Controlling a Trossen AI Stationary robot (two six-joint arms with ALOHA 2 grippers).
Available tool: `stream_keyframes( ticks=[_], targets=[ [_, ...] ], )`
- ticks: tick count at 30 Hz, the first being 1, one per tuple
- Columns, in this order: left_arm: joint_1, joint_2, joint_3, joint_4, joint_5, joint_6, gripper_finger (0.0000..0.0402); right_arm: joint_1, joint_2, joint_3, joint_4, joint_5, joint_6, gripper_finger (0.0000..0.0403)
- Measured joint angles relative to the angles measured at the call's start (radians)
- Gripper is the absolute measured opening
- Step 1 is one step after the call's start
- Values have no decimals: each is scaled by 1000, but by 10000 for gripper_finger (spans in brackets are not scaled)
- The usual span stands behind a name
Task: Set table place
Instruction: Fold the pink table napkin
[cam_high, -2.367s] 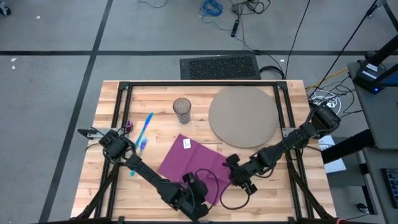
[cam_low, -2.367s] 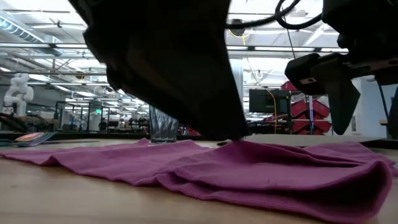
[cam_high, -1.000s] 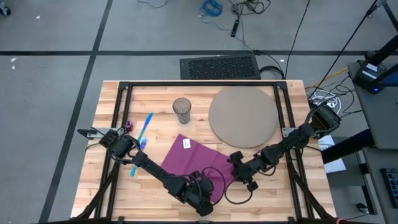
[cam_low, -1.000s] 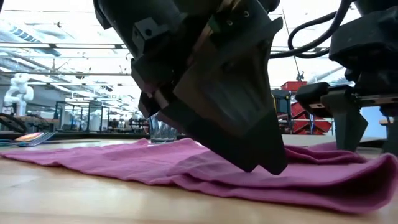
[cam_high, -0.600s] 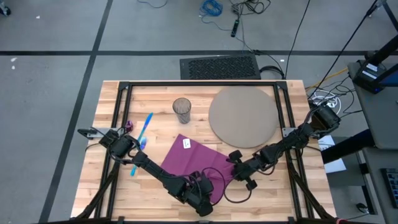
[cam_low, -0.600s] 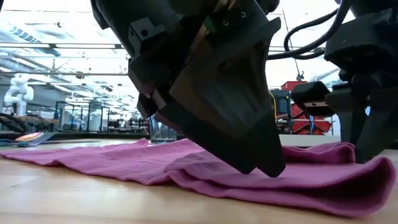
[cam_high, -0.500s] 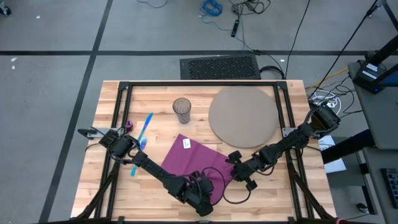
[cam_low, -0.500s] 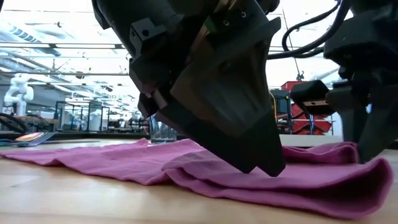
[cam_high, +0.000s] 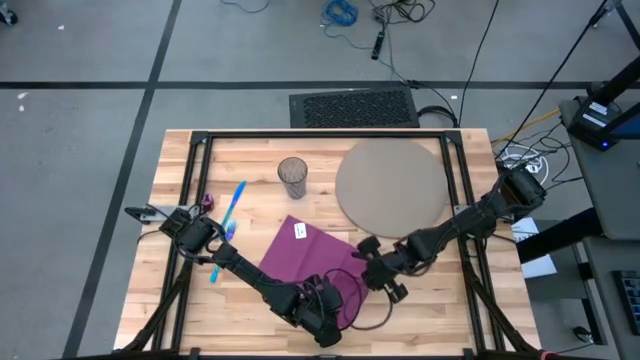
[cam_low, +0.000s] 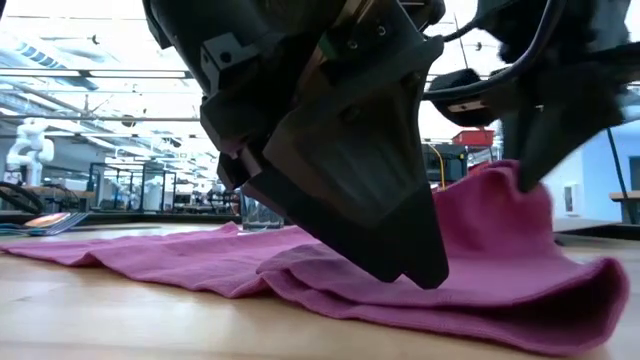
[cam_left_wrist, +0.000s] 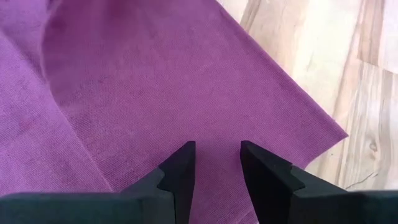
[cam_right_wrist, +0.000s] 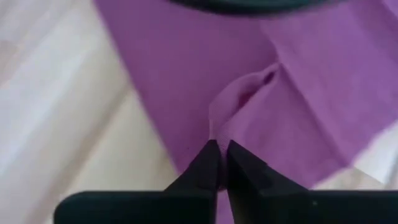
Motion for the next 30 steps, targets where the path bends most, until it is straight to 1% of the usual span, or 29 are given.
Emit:
stream_keyframes(
  ticks=[6,9,14,20,23,26,30],
  targets=[
    [0,0,0,0,0,0,114,-107,0,0,-4,-6,-52,3],
    [0,0,0,0,0,1,114,-153,0,0,-8,-12,-66,17],
    [0,0,0,0,0,2,114,-198,0,0,-38,-37,-76,68],
    [0,0,0,0,0,3,114,-203,-1,0,-55,-37,-68,149],
    [-1,0,0,0,0,2,114,-206,-1,0,-64,-29,-51,182],
    [-1,0,0,0,0,2,114,-207,-1,0,-82,-26,-31,200],
    [-1,0,0,0,-2,7,114,-206,-8,0,-122,2,-25,203]
  ],
)
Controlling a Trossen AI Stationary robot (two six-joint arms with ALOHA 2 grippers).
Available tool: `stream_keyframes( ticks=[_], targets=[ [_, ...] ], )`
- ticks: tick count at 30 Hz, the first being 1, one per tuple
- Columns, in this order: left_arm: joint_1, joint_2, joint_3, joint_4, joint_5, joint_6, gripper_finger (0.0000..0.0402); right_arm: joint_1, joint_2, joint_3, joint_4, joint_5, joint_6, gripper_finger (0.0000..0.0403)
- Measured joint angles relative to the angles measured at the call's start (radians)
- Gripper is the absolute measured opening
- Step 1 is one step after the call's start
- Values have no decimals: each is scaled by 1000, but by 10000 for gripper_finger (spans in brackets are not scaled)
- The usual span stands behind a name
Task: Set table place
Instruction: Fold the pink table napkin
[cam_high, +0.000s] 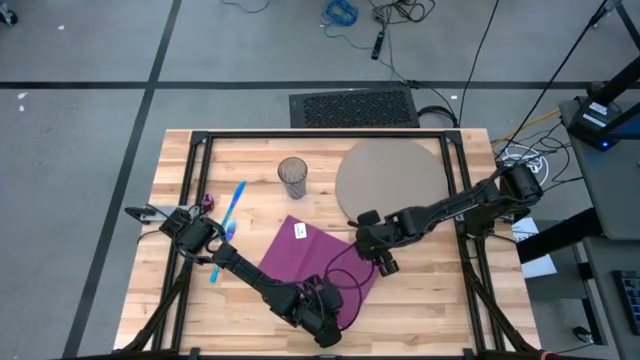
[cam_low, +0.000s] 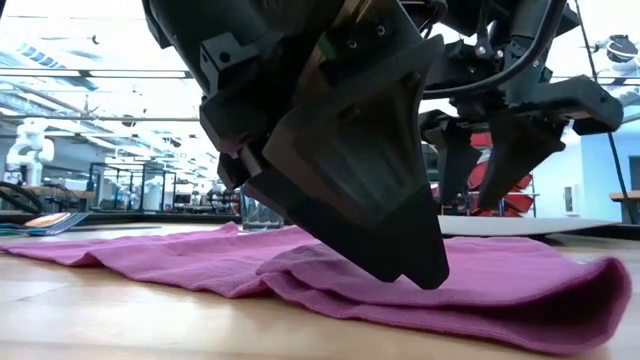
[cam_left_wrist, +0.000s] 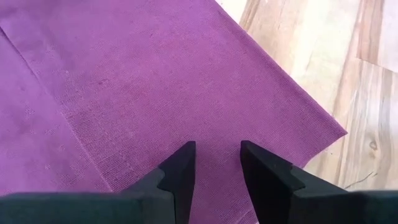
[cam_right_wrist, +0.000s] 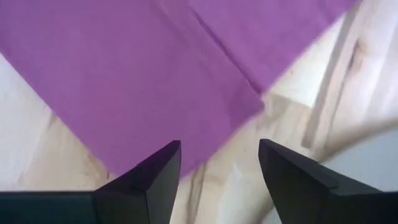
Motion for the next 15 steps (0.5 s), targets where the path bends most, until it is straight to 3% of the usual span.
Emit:
stream_keyframes(
  ticks=[5,11,15],
  targets=[
    [0,0,1,-3,-20,20,114,7,-52,0,-8,12,13,195],
    [0,-13,2,-10,-46,29,114,83,-88,0,84,-105,70,192],
    [0,-29,14,-49,-56,22,114,159,-86,-22,190,-115,75,192]
  ],
)
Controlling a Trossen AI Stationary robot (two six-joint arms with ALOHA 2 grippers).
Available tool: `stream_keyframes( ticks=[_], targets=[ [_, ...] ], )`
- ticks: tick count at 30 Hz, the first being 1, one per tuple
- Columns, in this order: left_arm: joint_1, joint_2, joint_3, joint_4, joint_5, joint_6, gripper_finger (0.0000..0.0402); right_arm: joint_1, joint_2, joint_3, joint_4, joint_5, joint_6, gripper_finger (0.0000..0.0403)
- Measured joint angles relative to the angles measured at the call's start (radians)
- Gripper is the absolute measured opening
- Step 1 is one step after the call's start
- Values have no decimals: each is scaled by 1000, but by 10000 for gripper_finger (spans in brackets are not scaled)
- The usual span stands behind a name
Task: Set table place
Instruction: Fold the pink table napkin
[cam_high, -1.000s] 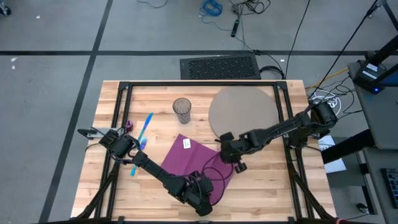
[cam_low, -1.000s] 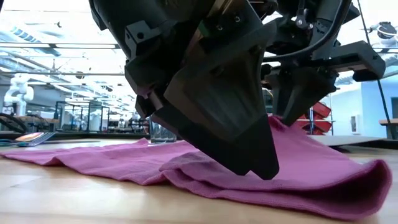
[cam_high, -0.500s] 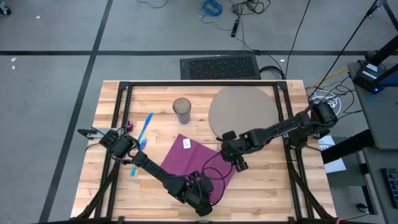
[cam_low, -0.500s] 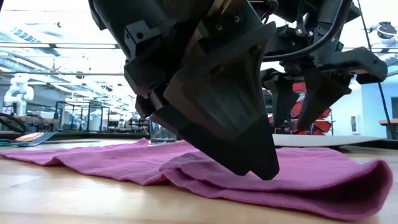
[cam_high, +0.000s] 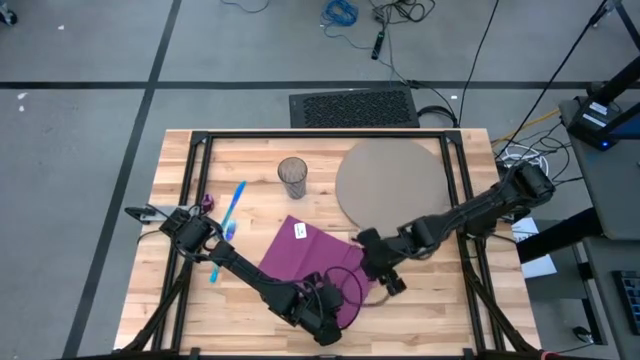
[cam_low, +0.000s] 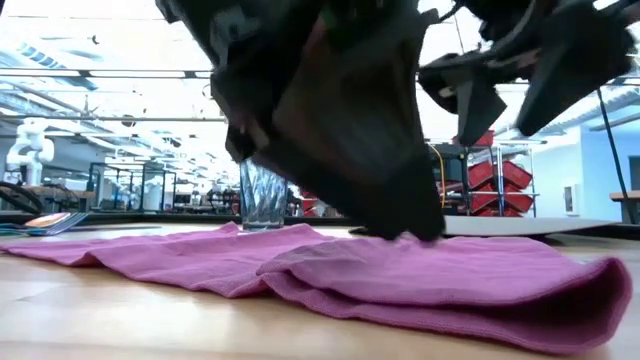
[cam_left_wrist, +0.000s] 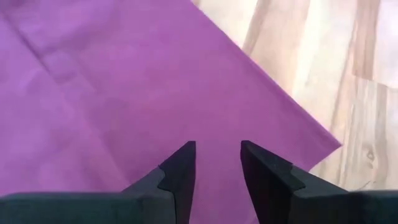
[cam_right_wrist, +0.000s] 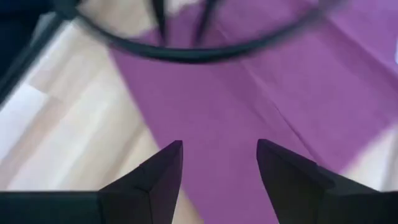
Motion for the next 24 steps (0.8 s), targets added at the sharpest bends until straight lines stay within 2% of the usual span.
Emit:
stream_keyframes(
  ticks=[3,6,14,19,24],
  targets=[
    [0,-3,29,-139,0,-81,114,34,3,-43,37,24,-40,192],
    [-3,-3,29,-207,34,-156,114,29,3,-83,51,86,-74,192],
    [-5,-3,30,-204,77,-238,114,-57,3,-118,69,106,-137,192],
    [19,-3,31,-145,138,-244,114,-68,3,-118,91,102,-174,192],
    [32,-1,31,-165,181,-287,114,-68,3,-118,103,100,-207,192]
  ],
)
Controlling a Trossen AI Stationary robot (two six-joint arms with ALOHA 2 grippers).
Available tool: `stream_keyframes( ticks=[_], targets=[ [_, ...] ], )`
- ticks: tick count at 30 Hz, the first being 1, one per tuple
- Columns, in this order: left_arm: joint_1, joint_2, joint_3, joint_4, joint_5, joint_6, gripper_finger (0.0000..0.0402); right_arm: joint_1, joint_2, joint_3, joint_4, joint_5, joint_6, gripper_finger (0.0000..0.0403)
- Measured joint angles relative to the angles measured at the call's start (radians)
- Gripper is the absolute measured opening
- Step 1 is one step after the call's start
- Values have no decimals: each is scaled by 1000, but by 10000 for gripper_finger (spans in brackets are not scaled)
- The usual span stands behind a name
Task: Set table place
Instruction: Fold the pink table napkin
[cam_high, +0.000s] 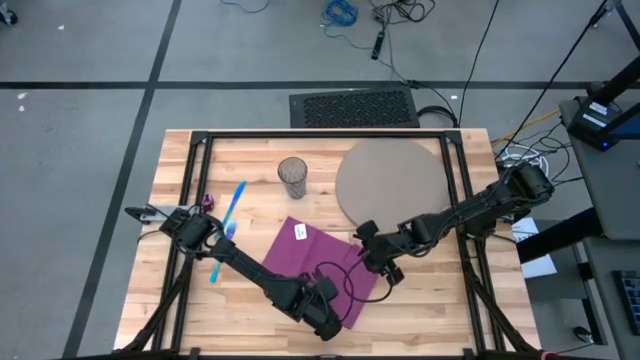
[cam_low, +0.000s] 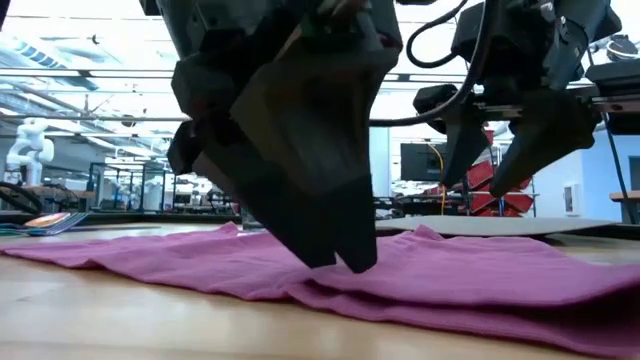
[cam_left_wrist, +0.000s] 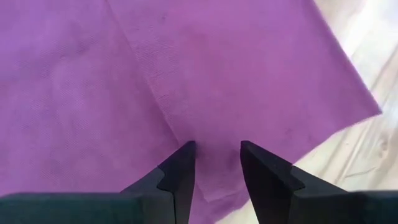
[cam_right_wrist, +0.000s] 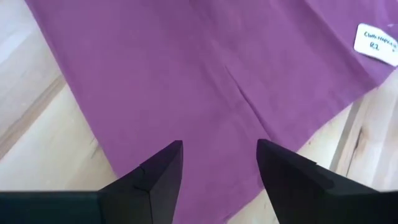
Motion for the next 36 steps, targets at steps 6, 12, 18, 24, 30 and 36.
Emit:
stream_keyframes(
  ticks=[6,12,18,24,30,36],
  targets=[
    [4,5,0,5,44,-7,114,-9,0,0,2,-29,-49,192],
    [17,6,-5,-76,44,-31,107,-56,0,0,1,-51,-59,192],
    [20,46,-2,-100,66,-31,84,-61,0,0,1,-59,-60,192],
    [20,63,-1,-141,113,31,79,-62,0,0,-4,-59,-54,192],
    [-5,64,-2,-144,134,84,11,-76,0,0,-23,-75,-61,192],
    [-30,70,54,-212,142,126,2,-93,0,0,-18,-108,-88,192]
  ],
)
